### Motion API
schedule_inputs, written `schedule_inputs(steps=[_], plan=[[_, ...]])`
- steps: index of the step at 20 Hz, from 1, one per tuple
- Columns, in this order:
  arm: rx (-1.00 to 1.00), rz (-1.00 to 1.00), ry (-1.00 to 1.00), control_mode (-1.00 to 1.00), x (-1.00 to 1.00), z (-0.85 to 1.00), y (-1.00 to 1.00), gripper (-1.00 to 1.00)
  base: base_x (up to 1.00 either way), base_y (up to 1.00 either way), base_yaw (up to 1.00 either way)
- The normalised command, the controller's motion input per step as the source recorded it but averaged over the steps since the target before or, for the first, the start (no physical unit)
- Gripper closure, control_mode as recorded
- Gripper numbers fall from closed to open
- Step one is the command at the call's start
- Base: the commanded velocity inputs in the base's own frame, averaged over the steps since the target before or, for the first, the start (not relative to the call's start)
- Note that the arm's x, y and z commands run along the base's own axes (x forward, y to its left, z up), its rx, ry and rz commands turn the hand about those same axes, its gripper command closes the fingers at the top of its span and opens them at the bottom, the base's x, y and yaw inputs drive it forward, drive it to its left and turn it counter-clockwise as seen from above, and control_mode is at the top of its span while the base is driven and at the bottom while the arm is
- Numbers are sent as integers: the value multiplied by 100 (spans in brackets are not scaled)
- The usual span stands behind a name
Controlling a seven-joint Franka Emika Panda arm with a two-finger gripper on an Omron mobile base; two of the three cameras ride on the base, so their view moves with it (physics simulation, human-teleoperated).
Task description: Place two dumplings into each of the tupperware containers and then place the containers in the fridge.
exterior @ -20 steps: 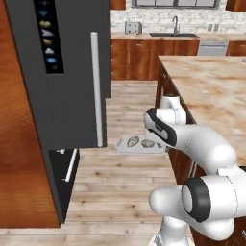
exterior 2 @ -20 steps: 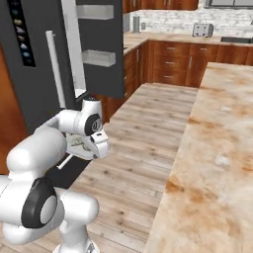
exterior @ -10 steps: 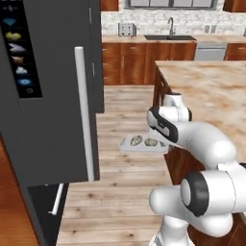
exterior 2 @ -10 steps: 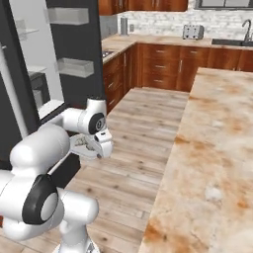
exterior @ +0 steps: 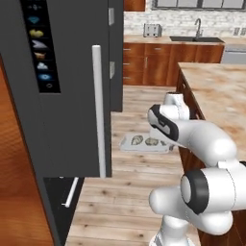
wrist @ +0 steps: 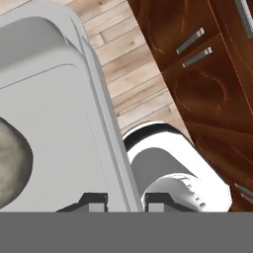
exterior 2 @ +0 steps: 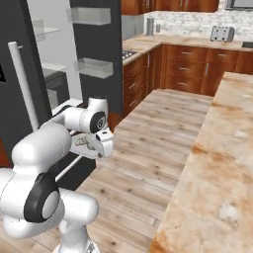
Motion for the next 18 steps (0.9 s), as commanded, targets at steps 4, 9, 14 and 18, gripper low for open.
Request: schedule_inputs(steps=[4,9,14,18], plan=[[0,0,0,100,0,0,0,100,100,-100,11],[0,0,0,100,0,0,0,100,97,-100,-6],[0,0,0,100,0,0,0,100,88,-85,-29],[0,0,0,100,0,0,0,100,97,-3,23]])
